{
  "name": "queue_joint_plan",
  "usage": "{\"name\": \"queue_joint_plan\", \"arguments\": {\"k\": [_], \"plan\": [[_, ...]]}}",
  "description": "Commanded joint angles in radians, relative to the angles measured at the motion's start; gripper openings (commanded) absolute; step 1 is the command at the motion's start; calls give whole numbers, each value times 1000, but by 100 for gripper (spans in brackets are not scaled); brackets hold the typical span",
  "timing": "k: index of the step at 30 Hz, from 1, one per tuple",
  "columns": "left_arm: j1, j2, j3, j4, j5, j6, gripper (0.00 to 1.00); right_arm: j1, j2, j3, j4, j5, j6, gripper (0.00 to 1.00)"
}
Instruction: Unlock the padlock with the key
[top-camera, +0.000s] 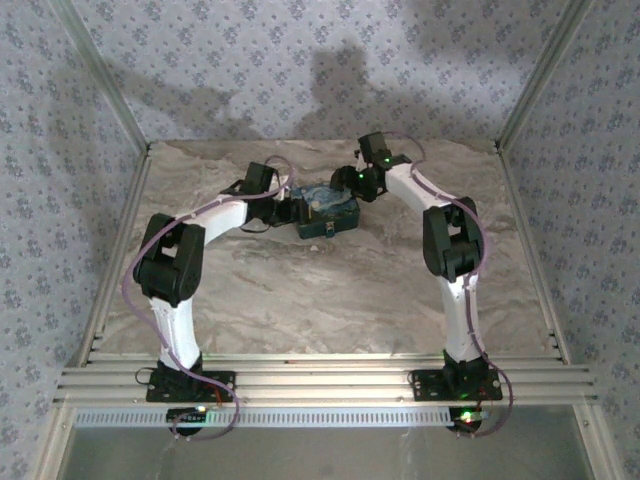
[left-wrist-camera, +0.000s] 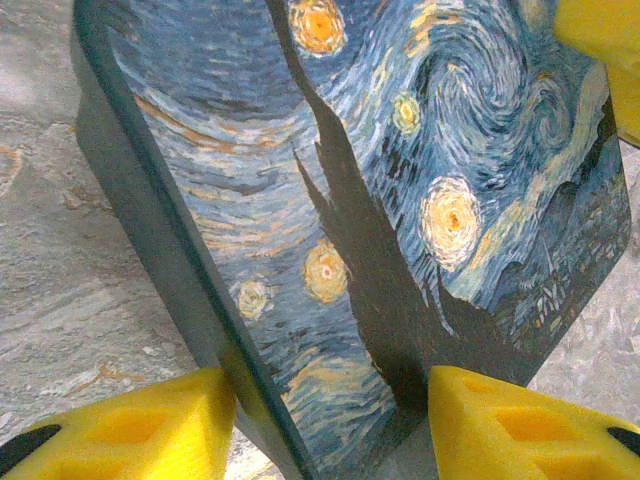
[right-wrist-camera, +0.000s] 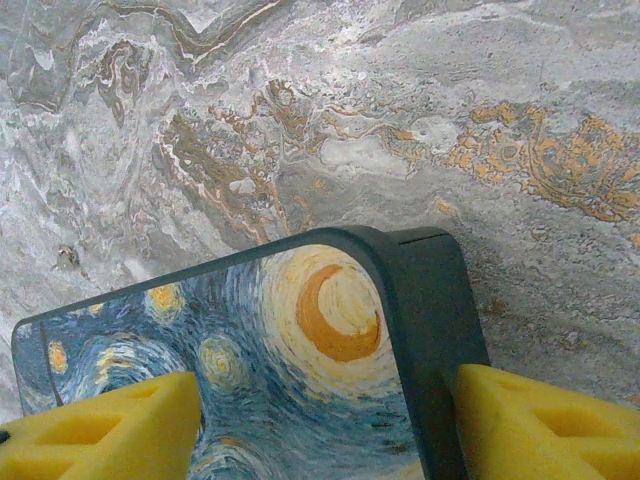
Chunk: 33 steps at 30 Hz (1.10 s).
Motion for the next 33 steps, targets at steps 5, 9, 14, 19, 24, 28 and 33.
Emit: {"name": "queue_joint_plan", "arguments": {"k": [5,9,14,19,24,28,33], "plan": [[18,-17,13,-57,-61,16,53,86,-71,-164,17,-37,52,68],[17,-32,-19,-47,-40,3,53,107,-127,-258,32,-10,76,68],[9,-75,-105,-35,-36,1,53,134,-215,-357,49,10,88,68],[9,-122,-154,-43,-66,9,53,152,-286,-413,50,50,88,68],[16,-182,-106,-143,-184,53,61,120,-349,-378,-67,124,68,71],[40,-215,-36,-212,-276,101,67,76,-421,-373,-105,154,68,73],[110,-140,103,-285,-322,84,66,54,-509,-429,-90,176,68,74]]}}
